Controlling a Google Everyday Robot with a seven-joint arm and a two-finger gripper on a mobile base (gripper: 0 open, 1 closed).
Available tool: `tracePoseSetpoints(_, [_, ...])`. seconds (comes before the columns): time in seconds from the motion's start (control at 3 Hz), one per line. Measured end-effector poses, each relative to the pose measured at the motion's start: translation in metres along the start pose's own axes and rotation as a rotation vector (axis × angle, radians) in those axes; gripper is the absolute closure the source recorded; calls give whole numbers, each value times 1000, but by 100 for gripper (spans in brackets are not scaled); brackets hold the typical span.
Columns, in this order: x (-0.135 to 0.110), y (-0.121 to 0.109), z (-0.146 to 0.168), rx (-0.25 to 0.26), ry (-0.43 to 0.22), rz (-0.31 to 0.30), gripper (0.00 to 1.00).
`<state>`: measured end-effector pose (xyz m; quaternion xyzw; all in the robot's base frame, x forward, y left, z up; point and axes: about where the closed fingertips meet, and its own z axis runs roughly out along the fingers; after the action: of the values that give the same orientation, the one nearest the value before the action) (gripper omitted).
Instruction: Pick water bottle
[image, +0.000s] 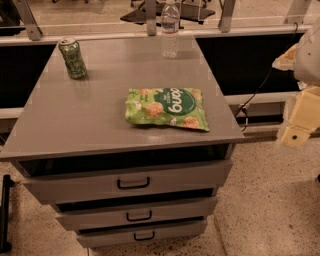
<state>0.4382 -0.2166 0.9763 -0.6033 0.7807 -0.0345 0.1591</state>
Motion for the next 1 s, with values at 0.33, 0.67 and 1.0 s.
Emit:
tracePoseSetpoints(0.33, [-2,-3,-1,12,-16,-6,0])
tracePoseSetpoints(0.67, [-14,-32,15,30,-99,-17,0])
tracePoseSetpoints(1.0, [-40,-82,44,52,-224,-36,0])
